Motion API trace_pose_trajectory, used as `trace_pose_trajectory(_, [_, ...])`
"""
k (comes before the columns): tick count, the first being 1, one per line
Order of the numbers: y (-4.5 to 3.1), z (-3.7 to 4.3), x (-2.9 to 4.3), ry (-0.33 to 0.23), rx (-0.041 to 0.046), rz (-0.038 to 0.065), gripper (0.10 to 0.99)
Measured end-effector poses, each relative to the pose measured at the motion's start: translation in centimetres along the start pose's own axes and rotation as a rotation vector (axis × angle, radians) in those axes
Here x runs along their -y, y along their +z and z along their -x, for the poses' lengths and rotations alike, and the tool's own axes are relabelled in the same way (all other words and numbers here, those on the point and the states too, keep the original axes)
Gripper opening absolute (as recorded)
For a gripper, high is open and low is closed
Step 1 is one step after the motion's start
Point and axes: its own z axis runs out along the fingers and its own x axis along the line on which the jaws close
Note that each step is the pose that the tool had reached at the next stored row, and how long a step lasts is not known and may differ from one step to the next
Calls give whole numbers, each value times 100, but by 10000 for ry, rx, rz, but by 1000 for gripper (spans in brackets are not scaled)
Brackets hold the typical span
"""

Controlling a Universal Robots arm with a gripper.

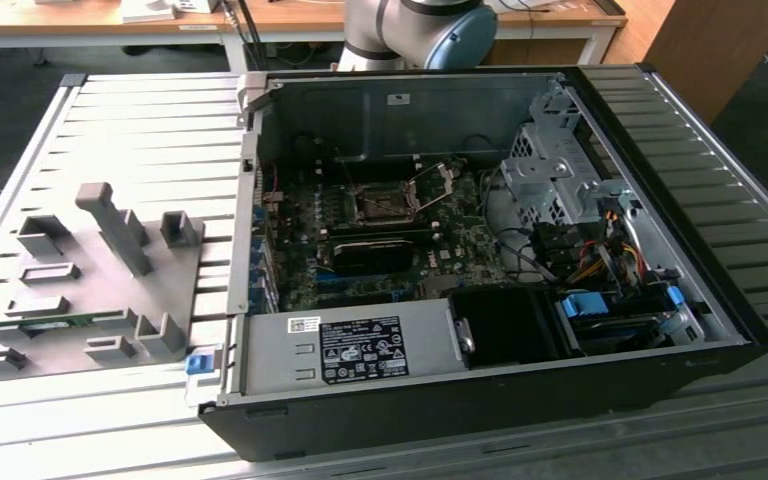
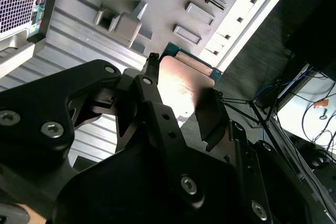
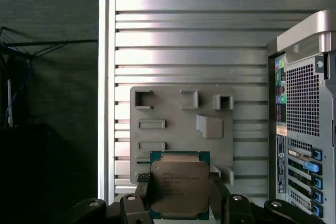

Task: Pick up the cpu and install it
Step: 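Pick up the cpu and move it towards the insertion slot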

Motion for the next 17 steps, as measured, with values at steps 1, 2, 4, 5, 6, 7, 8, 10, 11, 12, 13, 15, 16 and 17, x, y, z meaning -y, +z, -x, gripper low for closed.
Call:
trace_pose_trajectory(1, [0,7,-1,0,0,0,533])
trace_pose_trajectory(2, [0,14,-1,0,0,0,533])
trace_pose_trajectory(4, [0,29,-2,0,0,0,533])
trace_pose_trajectory(5, [-1,38,-3,0,0,0,533])
trace_pose_trajectory(6, [0,47,-3,0,0,0,533])
trace_pose_trajectory(7, [0,55,-4,0,0,0,533])
trace_pose_trajectory(8, [0,63,-5,1,0,0,533])
trace_pose_trajectory(10, [-1,78,-6,0,0,0,533])
trace_pose_trajectory(11, [-1,86,-7,0,0,0,533])
trace_pose_trajectory(12, [-1,94,-8,0,0,0,533])
trace_pose_trajectory(13, [-1,101,-9,0,0,0,533])
trace_pose_trajectory(15, [-1,117,-10,0,0,0,533])
trace_pose_trajectory(16, [-1,125,-11,0,0,0,533])
trace_pose_trajectory(17, [-1,133,-12,0,0,0,533])
